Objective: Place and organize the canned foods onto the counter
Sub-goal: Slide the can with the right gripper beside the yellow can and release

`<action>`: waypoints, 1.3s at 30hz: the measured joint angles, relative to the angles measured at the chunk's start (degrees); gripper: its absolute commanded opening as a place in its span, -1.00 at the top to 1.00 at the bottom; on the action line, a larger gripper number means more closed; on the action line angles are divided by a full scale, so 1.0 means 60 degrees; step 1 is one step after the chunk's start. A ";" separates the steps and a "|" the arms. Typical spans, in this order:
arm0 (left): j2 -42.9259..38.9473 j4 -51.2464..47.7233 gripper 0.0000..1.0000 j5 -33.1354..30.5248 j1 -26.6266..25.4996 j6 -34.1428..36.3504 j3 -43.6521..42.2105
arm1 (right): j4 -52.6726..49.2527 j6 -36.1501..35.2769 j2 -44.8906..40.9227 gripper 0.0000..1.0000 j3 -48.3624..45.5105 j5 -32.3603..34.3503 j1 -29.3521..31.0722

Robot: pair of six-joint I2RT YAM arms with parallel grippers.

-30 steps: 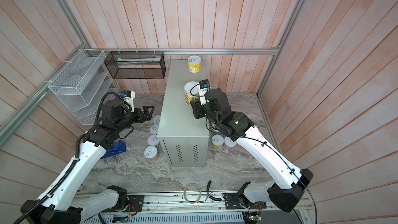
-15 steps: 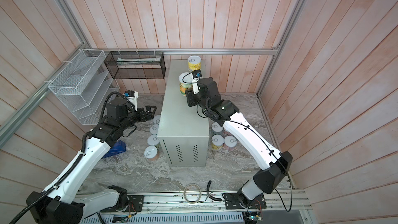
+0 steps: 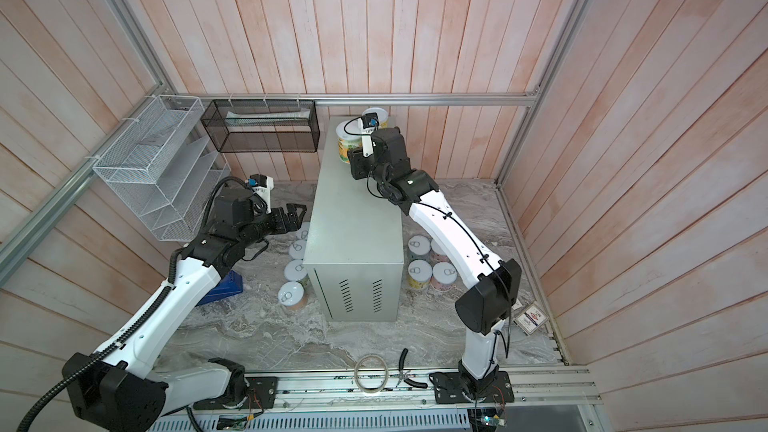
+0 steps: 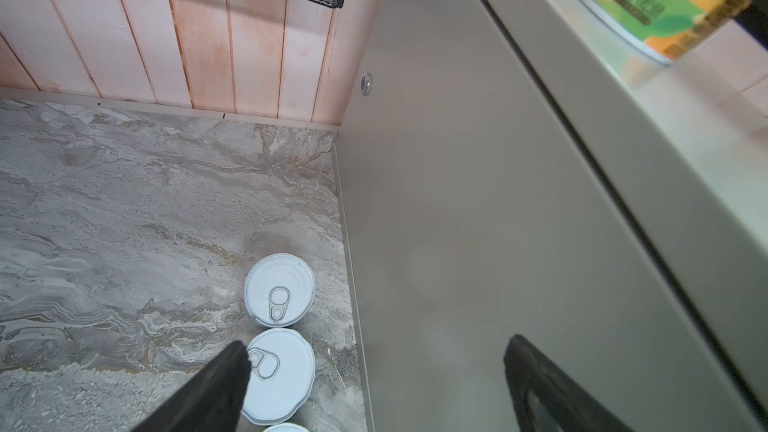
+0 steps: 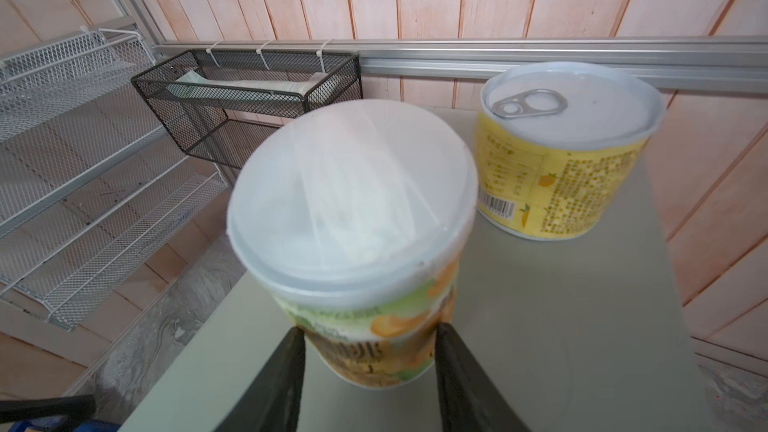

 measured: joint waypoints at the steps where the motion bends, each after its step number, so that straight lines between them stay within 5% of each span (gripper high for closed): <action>1: 0.0025 0.0025 -0.95 0.0000 0.0000 0.0015 0.0000 | -0.0036 0.0004 0.0248 0.00 0.0306 -0.0015 -0.0025; 13: 0.0142 0.0182 -0.95 0.0120 0.0248 0.0066 -0.0011 | -0.0820 0.0160 0.2892 0.00 0.4291 0.0084 -0.0142; 39: 0.0452 0.0390 -0.96 0.0331 0.0404 0.0066 -0.0153 | -0.0459 0.1271 0.3632 0.00 0.4677 -0.0084 -0.0586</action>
